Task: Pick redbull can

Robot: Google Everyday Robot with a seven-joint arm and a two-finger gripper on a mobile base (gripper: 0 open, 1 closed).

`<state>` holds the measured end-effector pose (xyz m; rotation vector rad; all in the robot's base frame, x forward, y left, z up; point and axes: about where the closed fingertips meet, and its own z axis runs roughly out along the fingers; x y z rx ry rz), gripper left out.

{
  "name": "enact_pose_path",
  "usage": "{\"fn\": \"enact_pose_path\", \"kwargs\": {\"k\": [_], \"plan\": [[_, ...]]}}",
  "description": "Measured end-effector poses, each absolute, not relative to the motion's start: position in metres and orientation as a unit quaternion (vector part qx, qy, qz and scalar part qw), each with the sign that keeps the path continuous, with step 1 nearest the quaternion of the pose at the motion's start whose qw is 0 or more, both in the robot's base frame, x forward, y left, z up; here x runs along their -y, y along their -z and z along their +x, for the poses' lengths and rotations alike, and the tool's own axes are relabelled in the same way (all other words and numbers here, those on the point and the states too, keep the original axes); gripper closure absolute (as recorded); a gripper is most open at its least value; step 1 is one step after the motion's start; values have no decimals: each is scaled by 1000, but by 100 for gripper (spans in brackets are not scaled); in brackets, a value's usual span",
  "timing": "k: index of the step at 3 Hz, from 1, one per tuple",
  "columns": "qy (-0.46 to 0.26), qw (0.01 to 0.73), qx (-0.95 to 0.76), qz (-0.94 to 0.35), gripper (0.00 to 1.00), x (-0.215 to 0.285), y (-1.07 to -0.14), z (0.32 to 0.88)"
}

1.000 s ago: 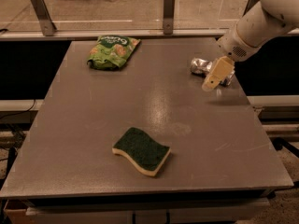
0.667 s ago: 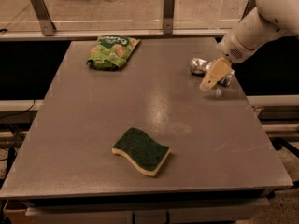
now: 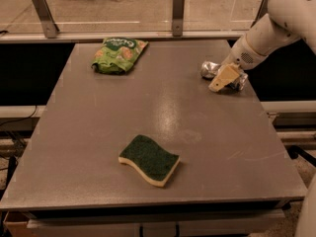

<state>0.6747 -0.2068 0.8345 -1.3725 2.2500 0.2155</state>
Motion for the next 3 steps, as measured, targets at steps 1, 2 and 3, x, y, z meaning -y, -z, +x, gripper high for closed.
{"fn": "enact_pose_path", "kwargs": {"k": [1,2,3], "plan": [[-105,248,-819,-507,63,198,-839,673],[-141,259,-799,-524,86,176,-855,665],[-196,279,-767,-544,100,146,-878,651]]}}
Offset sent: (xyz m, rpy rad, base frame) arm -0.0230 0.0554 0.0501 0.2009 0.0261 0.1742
